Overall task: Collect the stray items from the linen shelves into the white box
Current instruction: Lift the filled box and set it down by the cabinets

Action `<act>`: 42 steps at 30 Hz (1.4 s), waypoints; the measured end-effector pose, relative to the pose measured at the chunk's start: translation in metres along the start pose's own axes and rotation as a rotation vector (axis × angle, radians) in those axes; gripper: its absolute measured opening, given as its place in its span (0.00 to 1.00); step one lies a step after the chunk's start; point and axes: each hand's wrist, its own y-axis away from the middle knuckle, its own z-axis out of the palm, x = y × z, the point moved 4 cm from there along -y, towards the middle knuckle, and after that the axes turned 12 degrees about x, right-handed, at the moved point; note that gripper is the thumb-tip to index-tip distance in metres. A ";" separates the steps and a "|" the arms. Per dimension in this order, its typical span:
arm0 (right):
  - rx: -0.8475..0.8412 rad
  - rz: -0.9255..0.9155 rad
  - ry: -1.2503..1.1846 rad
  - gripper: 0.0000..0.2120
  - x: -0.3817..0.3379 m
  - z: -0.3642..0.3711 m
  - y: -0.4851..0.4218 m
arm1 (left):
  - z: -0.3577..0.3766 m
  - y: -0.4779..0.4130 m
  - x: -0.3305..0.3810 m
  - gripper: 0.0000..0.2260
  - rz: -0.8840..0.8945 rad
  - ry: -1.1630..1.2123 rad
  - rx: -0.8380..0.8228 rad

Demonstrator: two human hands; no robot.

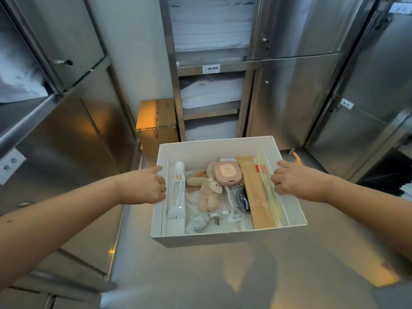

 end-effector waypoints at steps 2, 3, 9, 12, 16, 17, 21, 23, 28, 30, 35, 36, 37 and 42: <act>0.046 -0.019 0.027 0.12 0.019 0.001 -0.006 | 0.000 -0.007 -0.009 0.14 -0.031 0.016 -0.025; 0.055 -0.036 0.047 0.10 0.025 0.005 -0.009 | 0.001 -0.010 -0.013 0.14 -0.040 0.021 -0.037; 0.141 -0.095 -0.022 0.16 0.053 0.017 -0.035 | 0.015 -0.018 -0.035 0.16 -0.071 0.067 -0.090; 0.065 -0.082 -0.040 0.10 0.067 0.030 -0.056 | 0.027 -0.019 -0.046 0.15 -0.092 0.095 -0.111; 0.053 -0.084 -0.034 0.08 0.085 0.049 -0.088 | 0.052 -0.019 -0.068 0.14 -0.114 0.116 -0.111; 0.032 -0.085 -0.034 0.08 0.089 0.052 -0.098 | 0.059 -0.018 -0.074 0.14 -0.117 0.123 -0.110; -0.071 -0.088 -0.012 0.09 0.106 0.063 -0.142 | 0.092 -0.013 -0.104 0.13 -0.104 0.129 -0.101; -0.074 -0.090 -0.004 0.10 0.114 0.065 -0.167 | 0.110 -0.008 -0.124 0.14 -0.095 0.125 -0.091; -0.067 -0.085 0.011 0.09 0.138 0.064 -0.237 | 0.158 0.010 -0.185 0.14 -0.091 0.104 -0.058; -0.062 -0.088 0.022 0.10 0.147 0.063 -0.264 | 0.176 0.018 -0.207 0.13 -0.089 0.103 -0.055; -0.072 -0.084 0.016 0.10 0.162 0.063 -0.322 | 0.218 0.035 -0.246 0.14 -0.104 0.120 -0.066; -0.085 -0.088 0.020 0.10 0.165 0.063 -0.332 | 0.225 0.038 -0.251 0.14 -0.108 0.122 -0.072; -0.092 -0.096 0.028 0.10 0.168 0.063 -0.341 | 0.231 0.040 -0.256 0.14 -0.114 0.133 -0.072; 0.162 -0.180 -0.012 0.09 0.179 0.055 -0.378 | 0.251 0.048 -0.277 0.09 -0.093 0.039 0.114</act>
